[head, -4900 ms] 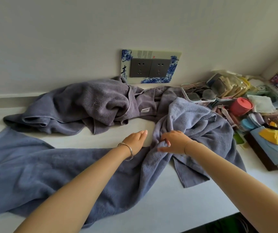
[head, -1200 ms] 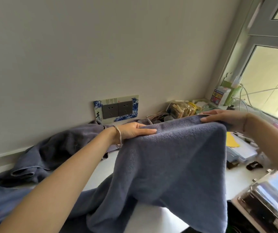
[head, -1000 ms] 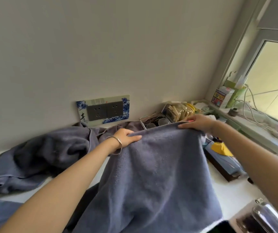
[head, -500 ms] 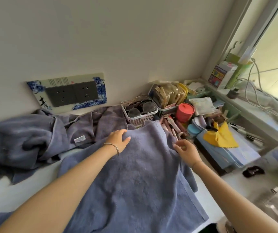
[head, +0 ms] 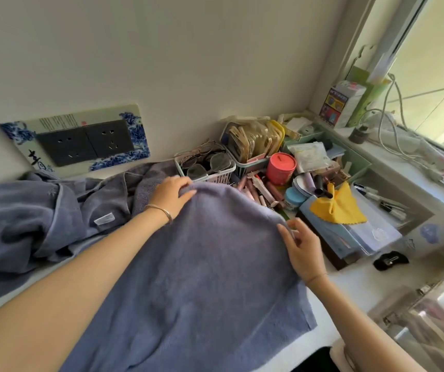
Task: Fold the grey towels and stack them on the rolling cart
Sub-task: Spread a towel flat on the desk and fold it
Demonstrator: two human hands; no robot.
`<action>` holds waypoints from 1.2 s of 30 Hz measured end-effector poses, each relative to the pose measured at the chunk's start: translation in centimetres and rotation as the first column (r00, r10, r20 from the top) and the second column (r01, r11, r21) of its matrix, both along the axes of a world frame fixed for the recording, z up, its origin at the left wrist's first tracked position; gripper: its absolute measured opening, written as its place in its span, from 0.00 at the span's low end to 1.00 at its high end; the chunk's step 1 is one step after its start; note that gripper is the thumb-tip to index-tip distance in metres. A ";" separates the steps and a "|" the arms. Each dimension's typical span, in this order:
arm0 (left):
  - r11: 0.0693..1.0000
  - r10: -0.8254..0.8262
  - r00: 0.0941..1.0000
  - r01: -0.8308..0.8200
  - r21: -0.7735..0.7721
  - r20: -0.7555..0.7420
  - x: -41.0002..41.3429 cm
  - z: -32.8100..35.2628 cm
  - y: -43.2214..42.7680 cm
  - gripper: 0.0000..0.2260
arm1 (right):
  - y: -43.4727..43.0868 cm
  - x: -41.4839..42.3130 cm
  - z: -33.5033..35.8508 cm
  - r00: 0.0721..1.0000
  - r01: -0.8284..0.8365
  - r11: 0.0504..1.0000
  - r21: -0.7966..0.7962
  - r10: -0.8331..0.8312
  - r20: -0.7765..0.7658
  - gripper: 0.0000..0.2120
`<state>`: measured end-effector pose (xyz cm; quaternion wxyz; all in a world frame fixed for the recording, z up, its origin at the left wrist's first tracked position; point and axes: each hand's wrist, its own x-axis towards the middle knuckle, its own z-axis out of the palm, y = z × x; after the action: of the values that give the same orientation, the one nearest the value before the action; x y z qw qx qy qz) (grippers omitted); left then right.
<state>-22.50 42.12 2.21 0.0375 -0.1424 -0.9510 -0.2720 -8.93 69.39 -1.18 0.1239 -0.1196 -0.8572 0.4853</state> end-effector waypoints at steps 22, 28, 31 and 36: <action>0.942 0.180 0.983 -0.165 -0.293 0.025 16.1 -10.2 -16.4 0.31 | -18.0 2.2 -5.1 0.863 -0.358 0.728 0.584 0.497 -0.091 0.16; 0.853 0.487 0.861 -0.433 -0.291 0.147 18.7 -8.4 -27.0 0.20 | -29.3 0.2 -4.0 0.729 -0.642 0.614 0.458 0.674 0.119 0.18; 0.848 0.507 0.848 -0.459 -0.264 0.155 19.7 -8.4 -31.6 0.18 | -34.2 -0.4 -4.0 0.692 -0.697 0.616 0.367 0.711 0.122 0.14; 0.884 0.443 0.878 -0.393 -0.255 0.183 20.4 -9.2 -35.5 0.10 | -39.4 -0.9 -5.4 0.625 -0.775 0.552 0.308 0.740 0.246 0.13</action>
<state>-2.06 6.60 -7.02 -0.0327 0.0974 -0.9800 -0.1704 -9.83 29.98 -6.56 -0.1141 0.2669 -0.9064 0.3068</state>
